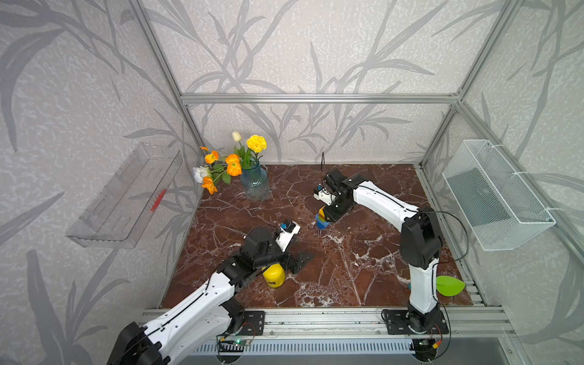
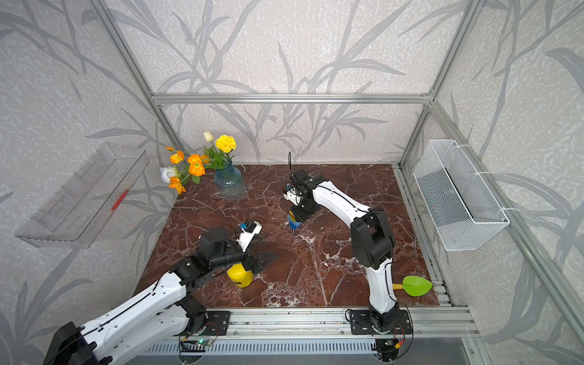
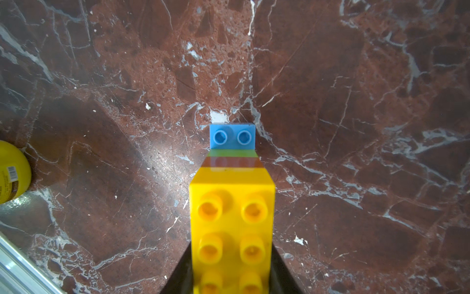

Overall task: Assemble the letter f with lego
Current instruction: Adjust the lego brick at the center of the board.

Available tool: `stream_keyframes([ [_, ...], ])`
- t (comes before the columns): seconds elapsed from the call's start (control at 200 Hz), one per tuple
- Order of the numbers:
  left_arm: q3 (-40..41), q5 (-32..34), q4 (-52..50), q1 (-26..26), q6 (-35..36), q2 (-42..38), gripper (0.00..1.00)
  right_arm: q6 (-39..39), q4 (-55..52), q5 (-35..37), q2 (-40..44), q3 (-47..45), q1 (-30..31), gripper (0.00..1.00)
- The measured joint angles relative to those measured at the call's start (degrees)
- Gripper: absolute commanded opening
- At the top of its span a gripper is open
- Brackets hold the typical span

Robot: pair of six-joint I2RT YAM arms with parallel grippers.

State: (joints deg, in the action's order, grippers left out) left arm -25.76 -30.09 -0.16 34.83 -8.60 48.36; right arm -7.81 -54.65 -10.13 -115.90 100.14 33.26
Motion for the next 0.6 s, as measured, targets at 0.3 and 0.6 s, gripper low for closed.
stream_keyframes([
  [0.3, 0.0, 0.0, 0.0, 0.0, 0.0, 0.0, 0.99, 3.1, 2.0, -13.0, 1.4, -3.8, -7.6, 0.3],
  [0.6, 0.0, 0.0, 0.0, 0.0, 0.0, 0.0, 0.99, 4.8, 4.5, -26.9, 1.5, -9.7, -14.0, 0.31],
])
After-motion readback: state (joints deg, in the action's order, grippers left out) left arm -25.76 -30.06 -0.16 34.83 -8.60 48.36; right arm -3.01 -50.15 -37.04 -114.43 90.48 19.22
